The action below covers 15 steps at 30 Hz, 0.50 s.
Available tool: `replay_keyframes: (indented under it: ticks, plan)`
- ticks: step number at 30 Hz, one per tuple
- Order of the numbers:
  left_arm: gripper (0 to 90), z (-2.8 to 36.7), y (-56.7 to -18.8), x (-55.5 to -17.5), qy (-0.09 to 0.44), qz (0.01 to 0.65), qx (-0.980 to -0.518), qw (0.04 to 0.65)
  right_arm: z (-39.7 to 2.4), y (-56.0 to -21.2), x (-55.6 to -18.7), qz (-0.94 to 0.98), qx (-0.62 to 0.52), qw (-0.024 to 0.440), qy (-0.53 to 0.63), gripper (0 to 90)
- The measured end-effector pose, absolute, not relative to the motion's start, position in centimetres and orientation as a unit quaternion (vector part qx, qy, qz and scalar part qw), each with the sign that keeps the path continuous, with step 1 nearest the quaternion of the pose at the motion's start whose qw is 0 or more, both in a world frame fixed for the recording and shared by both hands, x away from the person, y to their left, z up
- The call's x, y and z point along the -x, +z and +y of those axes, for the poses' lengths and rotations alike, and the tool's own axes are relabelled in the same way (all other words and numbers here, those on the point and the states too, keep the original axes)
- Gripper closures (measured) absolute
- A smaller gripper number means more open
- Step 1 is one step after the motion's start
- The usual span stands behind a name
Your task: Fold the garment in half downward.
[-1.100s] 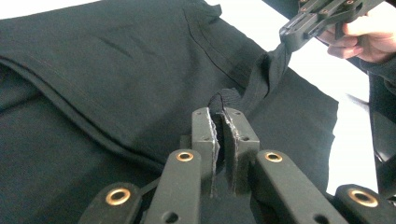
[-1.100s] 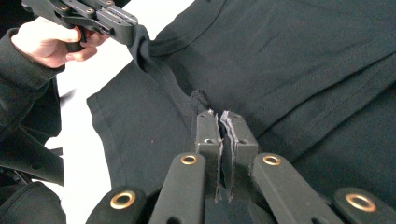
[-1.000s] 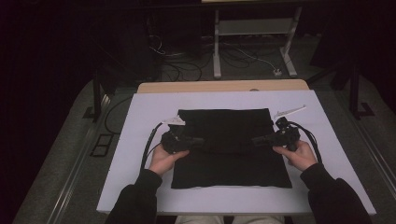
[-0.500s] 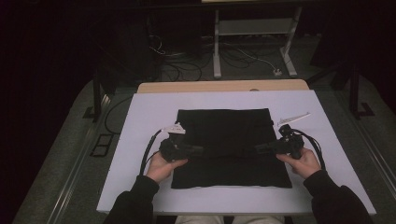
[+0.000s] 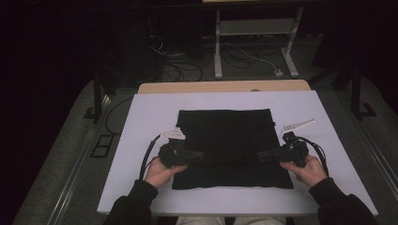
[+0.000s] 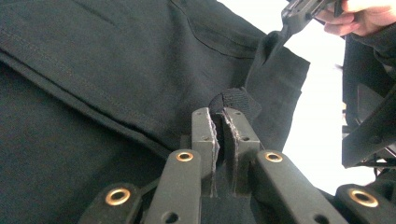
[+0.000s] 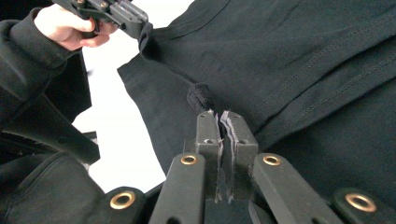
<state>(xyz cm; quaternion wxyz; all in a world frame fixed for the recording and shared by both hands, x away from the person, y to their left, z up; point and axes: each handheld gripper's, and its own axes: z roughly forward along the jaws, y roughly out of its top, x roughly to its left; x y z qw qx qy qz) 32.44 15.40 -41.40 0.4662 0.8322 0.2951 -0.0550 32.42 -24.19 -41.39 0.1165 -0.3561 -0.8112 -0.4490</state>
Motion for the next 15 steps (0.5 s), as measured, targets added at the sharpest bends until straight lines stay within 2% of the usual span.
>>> replay_keyframes:
  ticks: [15]
  plan:
    - [82.6, 15.0, -41.5, -31.2, -0.069, 0.285, -0.84, 0.457, -24.0, -41.3, -31.0, -0.818, 0.342, 0.132, -0.444, 84.5]
